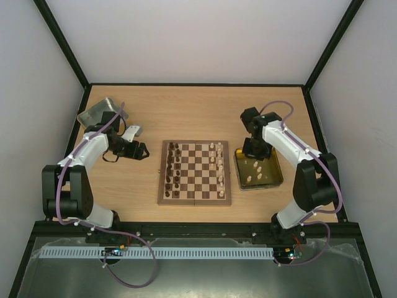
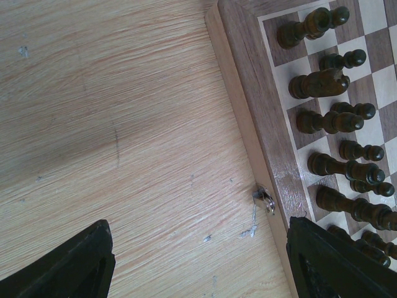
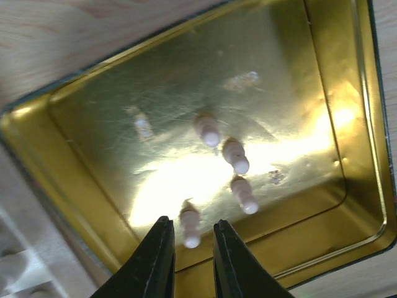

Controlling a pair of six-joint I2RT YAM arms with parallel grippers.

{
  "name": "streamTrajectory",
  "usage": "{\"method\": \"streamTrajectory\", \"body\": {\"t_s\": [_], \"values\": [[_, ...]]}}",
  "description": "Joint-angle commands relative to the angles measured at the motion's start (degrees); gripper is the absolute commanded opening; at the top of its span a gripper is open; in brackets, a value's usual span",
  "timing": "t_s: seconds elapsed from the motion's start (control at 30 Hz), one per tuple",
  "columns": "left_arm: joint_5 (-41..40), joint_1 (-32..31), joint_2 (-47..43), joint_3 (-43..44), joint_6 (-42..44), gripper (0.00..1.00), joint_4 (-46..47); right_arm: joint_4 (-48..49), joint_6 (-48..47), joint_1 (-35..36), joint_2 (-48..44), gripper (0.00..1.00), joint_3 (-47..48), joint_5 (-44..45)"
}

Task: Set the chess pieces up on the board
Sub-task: Pick up the chess piece from the storage box.

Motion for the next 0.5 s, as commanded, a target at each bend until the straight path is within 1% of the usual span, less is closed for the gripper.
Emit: {"method": "streamTrajectory", "body": {"t_s": [0.0,0.37,0.47], "values": [[0.3,-0.2,-0.5,-0.6,-0.2,0.76,-0.4,3.8,-1.0,-2.6,-1.0,0.17,-3.7,1.2],[0.3,-0.3,-0.5,-0.2,-0.1,0.76,-0.9,9.3,-2.6,-6.3,4.4,0.17,-4.9,-1.4],[0.2,-0.3,-0.5,-0.1,-0.1,0.76,-1.1,10.4,-2.5,-6.7,5.6,0.19,-5.0,-2.7]]}}
